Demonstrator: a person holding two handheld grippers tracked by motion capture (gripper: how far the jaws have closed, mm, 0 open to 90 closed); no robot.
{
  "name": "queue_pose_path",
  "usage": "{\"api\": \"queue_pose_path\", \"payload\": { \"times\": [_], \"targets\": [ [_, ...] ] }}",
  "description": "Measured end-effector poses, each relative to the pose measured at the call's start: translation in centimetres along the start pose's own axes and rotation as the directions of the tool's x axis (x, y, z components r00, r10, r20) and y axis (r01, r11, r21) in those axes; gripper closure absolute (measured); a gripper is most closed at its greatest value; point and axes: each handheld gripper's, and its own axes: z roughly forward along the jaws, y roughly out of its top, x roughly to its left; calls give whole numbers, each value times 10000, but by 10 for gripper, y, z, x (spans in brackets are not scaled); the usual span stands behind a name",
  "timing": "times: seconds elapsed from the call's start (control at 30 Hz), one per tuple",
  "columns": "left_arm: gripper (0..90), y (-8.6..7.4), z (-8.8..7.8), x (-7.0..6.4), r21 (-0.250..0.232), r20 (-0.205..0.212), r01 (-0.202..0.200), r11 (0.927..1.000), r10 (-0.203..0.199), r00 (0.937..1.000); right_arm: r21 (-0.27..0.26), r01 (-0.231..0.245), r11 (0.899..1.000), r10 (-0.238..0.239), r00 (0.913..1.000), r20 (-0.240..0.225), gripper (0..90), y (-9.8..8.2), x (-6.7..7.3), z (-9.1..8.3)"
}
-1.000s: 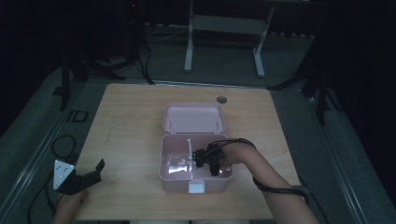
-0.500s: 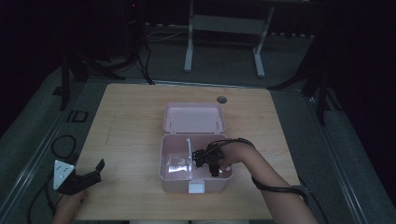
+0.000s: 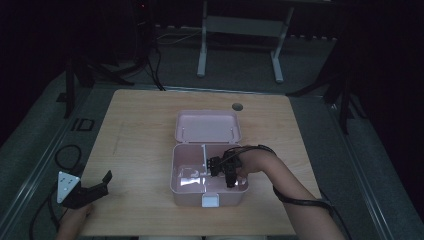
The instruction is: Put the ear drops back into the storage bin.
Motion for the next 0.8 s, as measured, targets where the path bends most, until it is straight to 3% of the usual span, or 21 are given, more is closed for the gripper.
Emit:
{"api": "queue_pose_path", "payload": {
  "times": [0.4,0.5,0.8],
  "targets": [
    [4,0,0,0,9,-8,-9,10000,9,10000,-833,-392,9958,405,9991,131,382,-11,-2,-30],
    [4,0,0,0,14,-14,-5,10000,5,10000,-1199,-469,9917,510,9982,313,303,-16,0,-41],
    [4,0,0,0,10,-11,0,10000,0,10000,-1903,-397,9809,453,9986,256,207,-32,4,-62]
  ]
}}
